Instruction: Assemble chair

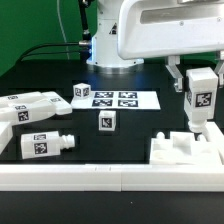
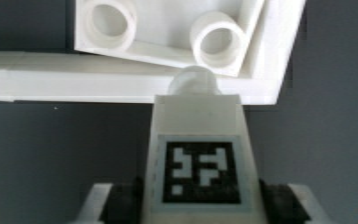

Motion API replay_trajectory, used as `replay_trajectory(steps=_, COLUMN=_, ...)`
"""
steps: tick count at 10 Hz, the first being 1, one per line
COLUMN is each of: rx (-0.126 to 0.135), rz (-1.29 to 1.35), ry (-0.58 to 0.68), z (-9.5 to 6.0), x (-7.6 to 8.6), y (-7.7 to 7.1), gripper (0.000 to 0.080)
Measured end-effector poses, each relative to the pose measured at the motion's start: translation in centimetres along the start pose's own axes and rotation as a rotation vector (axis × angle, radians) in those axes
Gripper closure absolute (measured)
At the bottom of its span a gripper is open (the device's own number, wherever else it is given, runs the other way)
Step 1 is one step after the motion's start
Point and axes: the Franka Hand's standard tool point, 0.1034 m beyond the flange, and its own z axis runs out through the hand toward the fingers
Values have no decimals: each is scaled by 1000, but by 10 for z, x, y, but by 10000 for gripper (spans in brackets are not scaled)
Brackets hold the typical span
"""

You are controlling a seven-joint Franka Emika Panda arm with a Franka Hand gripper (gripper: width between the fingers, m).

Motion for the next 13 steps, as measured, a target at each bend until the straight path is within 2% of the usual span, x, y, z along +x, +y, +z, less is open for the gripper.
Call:
replay_trajectory(steps=1, rx=-1, rz=-3, ry=5, z=0, x=0, y=-1, gripper=514)
replay_trajectory(steps=3, rx=-24, rz=-73, ry=104, z=9, x=-6, y=-14, gripper=514)
replay_trajectory(steps=5, rx=-39, rz=-105, ry=187, z=19, x=-6, y=-15, gripper=514)
replay_trajectory(steps=7, rx=-41, rz=-120, ry=180, z=26, x=-10, y=-14, gripper=514)
replay_trajectory(steps=10, rx=-35, rz=-121, ry=163, z=33, x=-14, y=-25, gripper=514)
replay_trajectory(steps=13, rx=-36, rz=-124, ry=150, z=42, x=-20, y=-24, gripper=514)
